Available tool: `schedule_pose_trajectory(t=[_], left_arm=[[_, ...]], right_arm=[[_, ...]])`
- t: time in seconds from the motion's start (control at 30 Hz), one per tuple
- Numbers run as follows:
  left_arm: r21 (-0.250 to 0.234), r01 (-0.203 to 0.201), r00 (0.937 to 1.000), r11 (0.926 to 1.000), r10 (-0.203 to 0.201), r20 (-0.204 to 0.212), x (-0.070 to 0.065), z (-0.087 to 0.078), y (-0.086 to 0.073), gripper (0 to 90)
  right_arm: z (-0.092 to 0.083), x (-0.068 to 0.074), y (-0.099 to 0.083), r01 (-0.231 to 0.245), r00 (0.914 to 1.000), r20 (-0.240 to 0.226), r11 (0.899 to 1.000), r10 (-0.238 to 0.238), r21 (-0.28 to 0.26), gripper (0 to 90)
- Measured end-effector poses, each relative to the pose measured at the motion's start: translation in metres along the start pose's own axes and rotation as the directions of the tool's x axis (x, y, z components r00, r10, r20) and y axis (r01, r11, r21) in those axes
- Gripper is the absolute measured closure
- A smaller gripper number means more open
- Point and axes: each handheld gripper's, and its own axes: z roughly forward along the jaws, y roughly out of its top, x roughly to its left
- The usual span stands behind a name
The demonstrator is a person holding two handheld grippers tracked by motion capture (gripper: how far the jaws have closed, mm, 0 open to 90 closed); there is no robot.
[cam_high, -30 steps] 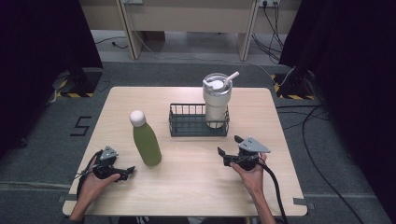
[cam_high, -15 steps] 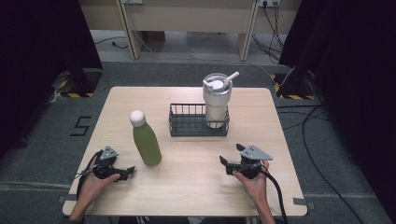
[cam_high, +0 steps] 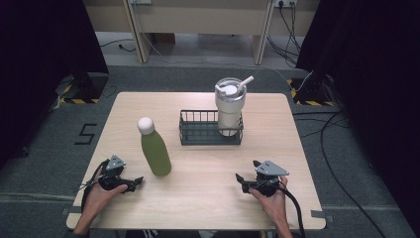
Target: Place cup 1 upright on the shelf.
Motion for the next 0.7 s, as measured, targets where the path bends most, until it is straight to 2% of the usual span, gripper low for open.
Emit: schedule_pose_trajectory(t=[0.13,0.47,0.7], left_arm=[[0.000,0.000,1.0000,1.0000,0.000,0.000,0.000,0.000,0.000,0.0],[0.000,0.000,1.0000,1.0000,0.000,0.000,0.000,0.000,0.000,0.0],[0.000,0.000,1.0000,1.0000,0.000,0.000,0.000,0.000,0.000,0.0]], right_arm=[[0.000,0.002,-0.002,0.016,0.9998,0.005,0.999,-0.017,0.031,15.2],[-0.001,0.005,-0.010,0.003,1.0000,0.003,0.997,-0.004,0.077,15.3],[-0.004,0.008,-0.012,0.016,0.9999,0.004,0.995,-0.017,0.099,15.5]])
